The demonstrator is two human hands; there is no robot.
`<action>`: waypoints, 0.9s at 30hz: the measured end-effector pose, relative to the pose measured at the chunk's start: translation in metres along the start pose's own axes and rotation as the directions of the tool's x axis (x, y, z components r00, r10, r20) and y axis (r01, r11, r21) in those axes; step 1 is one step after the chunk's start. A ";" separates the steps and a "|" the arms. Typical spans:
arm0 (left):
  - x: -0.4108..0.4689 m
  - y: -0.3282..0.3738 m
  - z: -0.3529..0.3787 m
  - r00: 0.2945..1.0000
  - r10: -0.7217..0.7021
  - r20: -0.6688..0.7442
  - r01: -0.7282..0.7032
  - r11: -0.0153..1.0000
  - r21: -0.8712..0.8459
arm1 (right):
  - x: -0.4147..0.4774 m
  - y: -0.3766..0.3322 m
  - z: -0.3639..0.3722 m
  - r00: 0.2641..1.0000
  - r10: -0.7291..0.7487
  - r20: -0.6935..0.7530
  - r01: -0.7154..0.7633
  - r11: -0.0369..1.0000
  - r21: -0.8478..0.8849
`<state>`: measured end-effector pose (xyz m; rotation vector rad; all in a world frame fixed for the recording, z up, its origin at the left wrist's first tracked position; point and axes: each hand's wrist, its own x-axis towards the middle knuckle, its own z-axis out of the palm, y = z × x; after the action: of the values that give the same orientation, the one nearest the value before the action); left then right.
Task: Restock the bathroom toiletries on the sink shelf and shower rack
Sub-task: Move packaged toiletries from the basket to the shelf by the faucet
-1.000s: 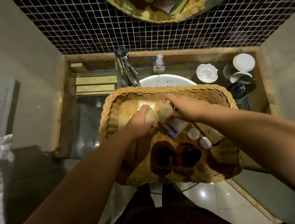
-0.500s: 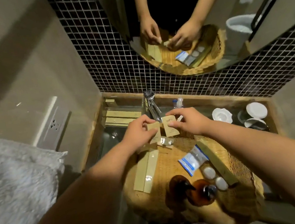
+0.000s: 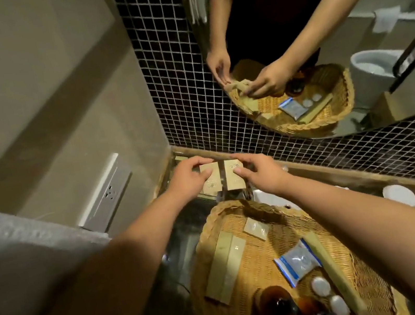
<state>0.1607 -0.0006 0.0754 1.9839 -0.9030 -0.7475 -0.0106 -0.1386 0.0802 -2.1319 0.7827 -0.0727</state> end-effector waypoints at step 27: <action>0.150 -0.091 -0.018 0.952 -0.305 0.027 0.251 0.828 0.501 | 0.134 0.004 0.100 0.991 0.086 -0.103 -0.107 0.968 -0.226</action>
<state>0.2889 -0.0760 -0.0191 2.5941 -0.9438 -0.8534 0.1266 -0.1452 -0.0157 -2.3187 0.9897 -0.0297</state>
